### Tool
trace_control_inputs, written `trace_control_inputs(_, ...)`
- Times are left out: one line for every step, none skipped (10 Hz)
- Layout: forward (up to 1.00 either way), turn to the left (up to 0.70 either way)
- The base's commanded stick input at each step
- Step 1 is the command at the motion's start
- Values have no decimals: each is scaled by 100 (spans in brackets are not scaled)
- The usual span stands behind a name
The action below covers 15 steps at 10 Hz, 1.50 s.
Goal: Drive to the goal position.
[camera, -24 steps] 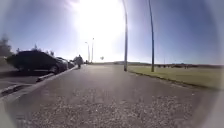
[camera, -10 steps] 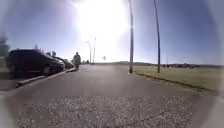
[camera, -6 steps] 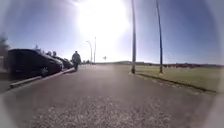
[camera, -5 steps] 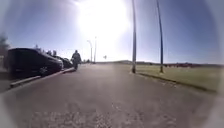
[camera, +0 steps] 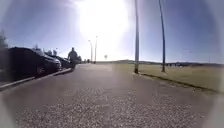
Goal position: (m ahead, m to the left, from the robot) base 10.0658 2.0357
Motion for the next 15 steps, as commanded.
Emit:
trace_control_inputs(100, 0)
trace_control_inputs(100, 0)
trace_control_inputs(100, 0)
trace_control_inputs(100, 0)
trace_control_inputs(100, 0)
trace_control_inputs(100, 0)
trace_control_inputs(100, 31)
trace_control_inputs(100, 12)
trace_control_inputs(100, 0)
trace_control_inputs(100, 0)
trace_control_inputs(100, 0)
trace_control_inputs(100, 0)
trace_control_inputs(100, 0)
trace_control_inputs(100, 0)
trace_control_inputs(100, 0)
